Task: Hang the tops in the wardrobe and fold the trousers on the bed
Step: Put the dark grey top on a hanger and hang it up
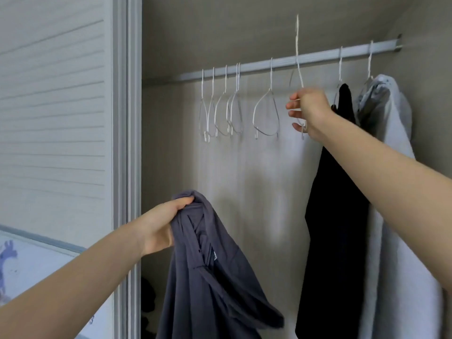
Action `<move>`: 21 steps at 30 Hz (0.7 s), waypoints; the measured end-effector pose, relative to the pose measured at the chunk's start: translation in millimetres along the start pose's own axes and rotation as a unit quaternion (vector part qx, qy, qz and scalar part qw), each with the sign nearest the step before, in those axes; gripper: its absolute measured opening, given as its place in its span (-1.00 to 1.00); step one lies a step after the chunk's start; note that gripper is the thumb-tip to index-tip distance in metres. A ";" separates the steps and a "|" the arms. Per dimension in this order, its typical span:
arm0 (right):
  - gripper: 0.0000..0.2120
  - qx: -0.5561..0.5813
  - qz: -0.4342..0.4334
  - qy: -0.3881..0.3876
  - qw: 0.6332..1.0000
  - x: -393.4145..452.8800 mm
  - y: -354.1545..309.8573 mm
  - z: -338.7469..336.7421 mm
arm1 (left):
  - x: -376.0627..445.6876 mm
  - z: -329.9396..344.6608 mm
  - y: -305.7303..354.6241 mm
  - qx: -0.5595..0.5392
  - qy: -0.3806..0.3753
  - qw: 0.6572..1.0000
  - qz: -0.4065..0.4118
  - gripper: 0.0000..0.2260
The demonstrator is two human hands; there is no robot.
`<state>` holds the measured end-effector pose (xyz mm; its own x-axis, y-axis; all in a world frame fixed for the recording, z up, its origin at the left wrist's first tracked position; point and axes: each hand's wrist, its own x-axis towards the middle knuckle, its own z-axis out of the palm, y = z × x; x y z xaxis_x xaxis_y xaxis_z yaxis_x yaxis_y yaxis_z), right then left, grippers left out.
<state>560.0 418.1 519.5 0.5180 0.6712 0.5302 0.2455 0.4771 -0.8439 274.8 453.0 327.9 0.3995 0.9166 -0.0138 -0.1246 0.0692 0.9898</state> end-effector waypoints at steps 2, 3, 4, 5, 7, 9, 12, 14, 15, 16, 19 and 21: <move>-0.80 0.008 0.001 -0.008 1.000 -27.4 16.3 -4.7 | 2.6 2.3 -9.1 -0.013 0.013 1.000 0.015 -0.70; -0.80 0.011 0.000 -0.015 1.000 -41.7 25.7 -7.0 | 4.5 2.2 -11.7 -0.020 0.020 0.999 0.024 -0.70; -0.80 0.014 -0.001 -0.021 1.000 -57.3 38.6 -12.1 | 6.7 3.0 -16.2 -0.028 0.025 0.999 0.029 -0.71; -0.80 0.021 -0.013 -0.025 0.999 -72.9 50.2 -16.6 | 9.1 2.8 -18.1 -0.034 0.030 0.998 0.032 -0.71; -0.76 0.036 -0.063 -0.018 0.997 -104.3 74.7 -29.9 | 15.5 3.1 -23.2 -0.028 0.040 0.999 0.025 -0.73; -0.73 0.035 -0.123 -0.007 0.992 -133.3 95.1 -44.6 | 22.8 1.6 -28.4 -0.015 0.053 0.998 0.007 -0.76; -0.71 0.020 -0.188 -0.021 0.982 -164.3 110.0 -65.5 | 34.6 6.3 -37.5 0.015 0.094 0.995 -0.020 -0.81; -0.72 -0.003 -0.218 -0.030 0.975 -173.4 111.9 -75.0 | 43.3 13.7 -43.6 0.046 0.130 0.990 -0.017 -0.82; -0.72 -0.016 -0.227 -0.028 0.973 -174.9 111.2 -78.7 | 47.9 18.4 -46.0 0.065 0.148 0.987 -0.011 -0.77; -0.72 -0.027 -0.231 -0.026 0.972 -174.7 110.2 -80.1 | 52.0 21.2 -47.8 0.082 0.164 0.983 -0.005 -0.71; -0.72 -0.045 -0.234 -0.024 0.971 -171.6 109.5 -85.4 | 63.0 28.5 -53.2 0.121 0.173 0.977 0.007 -0.65; -0.73 -0.053 -0.232 -0.015 0.971 -168.4 109.5 -88.7 | 67.8 32.6 -55.4 0.142 0.158 0.977 0.010 -0.67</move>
<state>572.4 307.0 330.5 0.3069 0.4152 0.8564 0.5304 0.6725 -0.5162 338.4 498.5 276.7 0.0944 0.9955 0.0080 0.1449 -0.0217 0.9892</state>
